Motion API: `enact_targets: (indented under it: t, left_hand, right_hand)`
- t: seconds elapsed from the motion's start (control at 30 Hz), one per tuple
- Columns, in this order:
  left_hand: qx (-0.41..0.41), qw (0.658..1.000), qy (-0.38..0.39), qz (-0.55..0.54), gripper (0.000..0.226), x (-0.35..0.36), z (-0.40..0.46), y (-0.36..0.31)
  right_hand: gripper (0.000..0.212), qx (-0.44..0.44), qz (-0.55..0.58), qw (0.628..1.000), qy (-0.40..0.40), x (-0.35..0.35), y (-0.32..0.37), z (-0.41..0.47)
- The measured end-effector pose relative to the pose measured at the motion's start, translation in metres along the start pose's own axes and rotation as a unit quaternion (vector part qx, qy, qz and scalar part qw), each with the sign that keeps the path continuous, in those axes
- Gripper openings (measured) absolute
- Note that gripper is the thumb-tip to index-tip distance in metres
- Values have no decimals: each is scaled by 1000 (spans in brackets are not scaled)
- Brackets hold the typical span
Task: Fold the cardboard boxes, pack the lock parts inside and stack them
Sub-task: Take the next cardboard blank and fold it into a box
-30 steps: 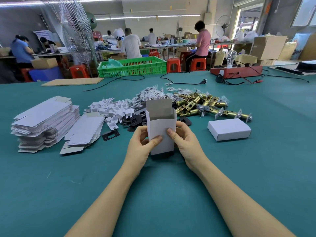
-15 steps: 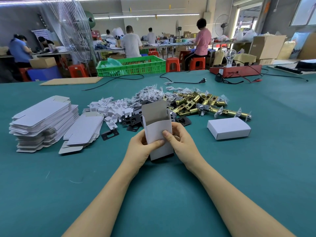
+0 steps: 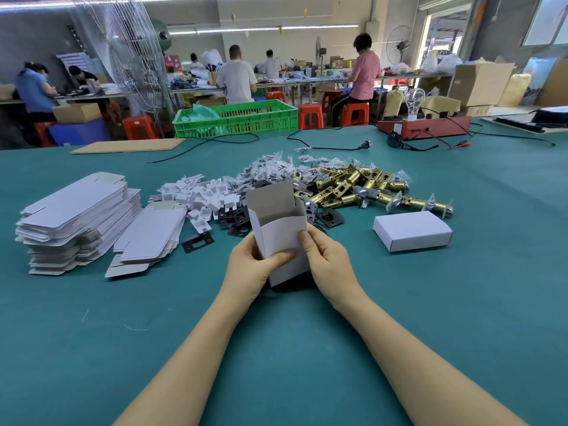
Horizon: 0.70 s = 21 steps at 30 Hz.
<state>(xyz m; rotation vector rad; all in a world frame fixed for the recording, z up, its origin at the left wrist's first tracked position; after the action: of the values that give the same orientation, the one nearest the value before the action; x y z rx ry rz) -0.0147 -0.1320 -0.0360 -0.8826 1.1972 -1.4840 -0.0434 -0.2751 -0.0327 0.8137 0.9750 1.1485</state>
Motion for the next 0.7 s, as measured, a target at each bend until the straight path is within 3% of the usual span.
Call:
enact_targets:
  t: [0.17, 0.27, 0.4, 0.5, 0.7]
  left_hand:
    - [13, 1000, -11, 14, 35, 0, 1, 1]
    - [12, 996, -83, 4, 27, -8, 2, 2]
    - [-4, 982, -185, -23, 20, -26, 4, 8]
    - [-6, 979, -202, -34, 20, -28, 5, 8]
    - [-16, 980, -195, -31, 20, -24, 5, 9]
  right_hand:
    - [30, 36, 24, 999, -3, -1, -5, 4]
    - [22, 98, 114, 983, -104, -12, -8, 8]
    - [21, 207, 233, 902, -299, -45, -20, 7]
    - [17, 254, 330, 845, -337, -53, -26, 9]
    - [18, 259, 278, 875, -301, -49, -24, 10]
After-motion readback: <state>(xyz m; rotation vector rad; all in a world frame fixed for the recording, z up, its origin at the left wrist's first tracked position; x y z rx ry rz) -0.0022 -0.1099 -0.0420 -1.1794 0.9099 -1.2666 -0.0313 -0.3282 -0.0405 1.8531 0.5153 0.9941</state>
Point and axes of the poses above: each hand's wrist, its own z-axis towards the middle knuckle, its own x-axis out of the palm, y = z × x, the point moved 3 cm from there along z, towards the middle knuckle, and after that the axes turned 6 degrees about y, right-handed, at the moved point
